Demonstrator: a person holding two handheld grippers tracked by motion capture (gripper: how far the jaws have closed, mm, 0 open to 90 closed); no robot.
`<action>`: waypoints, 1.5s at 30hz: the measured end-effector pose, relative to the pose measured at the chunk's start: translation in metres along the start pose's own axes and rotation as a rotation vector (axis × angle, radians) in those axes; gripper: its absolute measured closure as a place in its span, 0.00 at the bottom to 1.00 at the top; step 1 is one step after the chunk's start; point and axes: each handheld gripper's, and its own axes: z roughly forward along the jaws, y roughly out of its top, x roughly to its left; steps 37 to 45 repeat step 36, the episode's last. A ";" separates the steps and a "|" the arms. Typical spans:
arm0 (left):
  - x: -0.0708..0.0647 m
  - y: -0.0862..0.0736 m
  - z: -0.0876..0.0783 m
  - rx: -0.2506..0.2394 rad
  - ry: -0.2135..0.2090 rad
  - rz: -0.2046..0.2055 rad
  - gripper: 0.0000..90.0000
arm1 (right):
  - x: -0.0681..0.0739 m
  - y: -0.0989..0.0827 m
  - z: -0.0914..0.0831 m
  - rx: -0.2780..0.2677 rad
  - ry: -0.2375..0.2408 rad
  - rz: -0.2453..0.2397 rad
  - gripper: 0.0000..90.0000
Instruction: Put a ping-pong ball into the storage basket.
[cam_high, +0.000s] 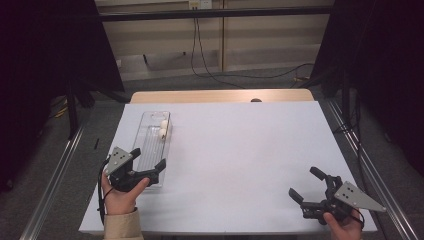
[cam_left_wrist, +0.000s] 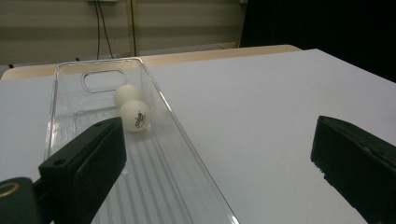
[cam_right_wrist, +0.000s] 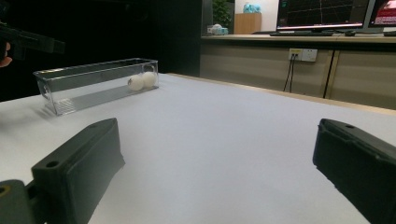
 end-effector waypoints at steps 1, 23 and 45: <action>-0.001 -0.001 -0.001 -0.003 0.001 0.003 0.04 | 0.000 0.000 0.000 0.000 0.000 0.000 0.01; -0.002 -0.014 -0.010 -0.034 0.005 0.005 0.04 | 0.001 0.000 0.000 0.000 0.000 -0.003 0.01; -0.004 -0.022 -0.012 -0.041 0.007 0.019 0.03 | 0.001 0.000 0.001 0.002 0.000 -0.005 0.01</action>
